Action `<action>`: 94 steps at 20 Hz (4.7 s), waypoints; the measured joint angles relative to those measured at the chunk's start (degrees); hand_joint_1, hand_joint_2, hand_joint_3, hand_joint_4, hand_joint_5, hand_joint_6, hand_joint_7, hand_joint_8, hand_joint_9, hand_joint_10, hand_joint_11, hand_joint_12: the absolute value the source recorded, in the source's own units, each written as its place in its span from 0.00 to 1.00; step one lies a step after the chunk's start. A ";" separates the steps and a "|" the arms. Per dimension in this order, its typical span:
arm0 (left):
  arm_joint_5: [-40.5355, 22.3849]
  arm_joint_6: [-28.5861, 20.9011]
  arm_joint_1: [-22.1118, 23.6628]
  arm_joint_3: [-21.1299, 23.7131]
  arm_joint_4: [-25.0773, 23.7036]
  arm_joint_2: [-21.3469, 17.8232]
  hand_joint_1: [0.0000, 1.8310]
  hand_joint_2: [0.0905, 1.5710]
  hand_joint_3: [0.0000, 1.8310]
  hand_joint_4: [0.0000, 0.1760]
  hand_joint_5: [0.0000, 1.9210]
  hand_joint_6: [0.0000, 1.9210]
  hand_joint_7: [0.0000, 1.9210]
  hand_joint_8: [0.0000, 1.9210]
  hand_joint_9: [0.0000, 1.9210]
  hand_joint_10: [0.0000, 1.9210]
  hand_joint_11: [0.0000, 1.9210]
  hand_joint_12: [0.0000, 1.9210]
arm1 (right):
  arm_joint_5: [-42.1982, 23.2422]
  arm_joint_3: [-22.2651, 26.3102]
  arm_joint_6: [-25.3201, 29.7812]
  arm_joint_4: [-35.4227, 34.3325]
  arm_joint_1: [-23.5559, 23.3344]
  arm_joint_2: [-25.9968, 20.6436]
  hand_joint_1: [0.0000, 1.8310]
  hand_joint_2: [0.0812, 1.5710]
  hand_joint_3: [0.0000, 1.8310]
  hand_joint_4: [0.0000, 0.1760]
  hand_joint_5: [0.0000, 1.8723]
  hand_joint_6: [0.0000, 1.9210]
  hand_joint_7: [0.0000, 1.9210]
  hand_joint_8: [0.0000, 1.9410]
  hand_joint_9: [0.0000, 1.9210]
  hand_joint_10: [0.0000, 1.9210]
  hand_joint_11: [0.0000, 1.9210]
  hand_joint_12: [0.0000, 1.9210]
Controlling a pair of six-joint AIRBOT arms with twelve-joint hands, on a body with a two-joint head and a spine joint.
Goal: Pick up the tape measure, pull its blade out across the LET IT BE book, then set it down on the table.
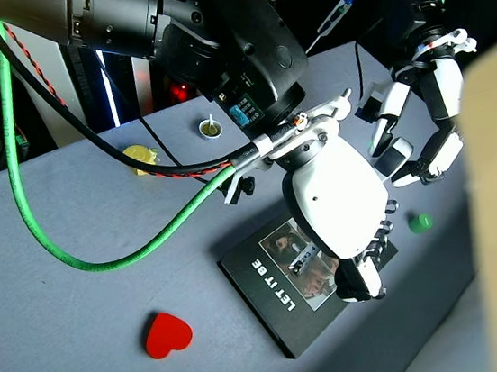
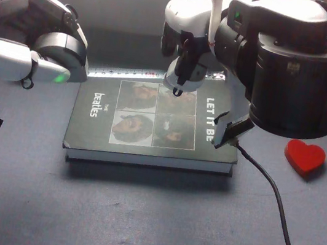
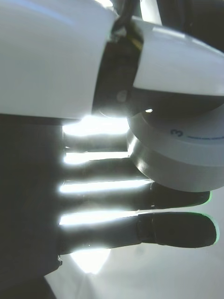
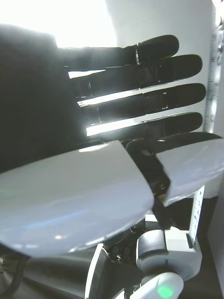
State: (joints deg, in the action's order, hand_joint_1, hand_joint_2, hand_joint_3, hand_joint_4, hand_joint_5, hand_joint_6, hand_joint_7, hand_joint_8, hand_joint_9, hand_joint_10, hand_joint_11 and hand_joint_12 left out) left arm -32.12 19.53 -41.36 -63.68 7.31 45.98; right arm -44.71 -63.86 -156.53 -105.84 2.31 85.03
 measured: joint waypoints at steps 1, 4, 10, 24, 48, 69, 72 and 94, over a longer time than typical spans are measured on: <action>0.02 -0.02 0.00 -0.02 0.02 0.00 0.76 0.69 0.00 0.00 0.49 0.41 0.53 0.53 0.49 0.67 0.44 0.64 | 0.00 0.00 0.02 0.02 0.00 0.00 0.54 0.70 0.00 0.00 0.39 0.00 0.43 0.01 0.41 0.02 0.17 0.57; -0.04 -0.11 0.00 -0.13 -0.07 0.00 0.75 0.69 0.00 0.00 0.48 0.41 0.53 0.54 0.48 0.68 0.44 0.64 | 0.07 0.00 0.04 0.00 0.00 0.00 0.54 0.70 0.00 0.00 0.39 0.00 0.43 0.01 0.41 0.01 0.16 0.57; -0.09 -0.17 -0.24 -0.13 -0.04 0.00 0.75 0.72 0.00 0.00 0.44 0.49 0.49 0.58 0.44 0.71 0.44 0.64 | 0.04 0.00 0.02 0.02 0.00 0.00 0.55 0.70 0.00 0.00 0.40 0.01 0.43 0.00 0.41 0.01 0.17 0.57; -0.07 -0.17 -0.24 -0.13 -0.07 0.00 0.75 0.72 0.00 0.00 0.43 0.49 0.49 0.61 0.42 0.73 0.43 0.67 | -0.15 0.00 -0.22 0.44 0.11 -0.22 0.55 0.71 0.00 0.00 0.40 0.00 0.43 0.00 0.42 0.01 0.17 0.57; -0.44 -0.39 -0.24 -0.55 0.00 0.31 0.75 0.72 0.00 0.00 0.44 0.48 0.48 0.61 0.43 0.73 0.44 0.64 | 0.28 -0.52 0.26 2.93 1.22 -0.11 0.55 0.72 0.00 0.00 0.40 0.00 0.45 0.00 0.43 0.01 0.18 0.57; -0.46 -0.39 -0.17 -0.55 -0.02 0.31 0.75 0.72 0.00 0.00 0.44 0.47 0.48 0.60 0.44 0.72 0.44 0.64 | 0.59 -0.55 0.33 2.78 1.22 -0.09 0.66 0.71 0.00 0.04 0.48 0.55 0.51 0.55 0.54 0.27 0.35 0.73; -0.42 -0.50 -0.17 -0.55 -0.07 0.31 0.75 0.72 0.00 0.00 0.43 0.48 0.48 0.60 0.43 0.73 0.44 0.65 | 0.66 -0.52 0.35 2.91 1.22 -0.09 0.67 0.70 0.00 0.00 0.49 0.51 0.54 0.54 0.48 0.49 0.37 0.77; -0.42 -0.52 -0.17 -0.72 -0.04 0.35 0.75 0.72 0.00 0.00 0.43 0.50 0.49 0.60 0.44 0.72 0.44 0.65 | 2.01 -0.52 -1.55 -1.77 1.46 -0.70 0.67 0.71 0.00 0.00 0.46 0.55 0.53 0.55 0.47 0.50 0.36 0.77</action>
State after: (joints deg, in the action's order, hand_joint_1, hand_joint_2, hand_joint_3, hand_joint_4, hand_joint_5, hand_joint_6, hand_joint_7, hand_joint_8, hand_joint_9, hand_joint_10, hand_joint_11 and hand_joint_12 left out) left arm -32.53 19.00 -41.54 -64.40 7.27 46.33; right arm -42.70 -64.38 -158.08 -107.61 3.77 84.33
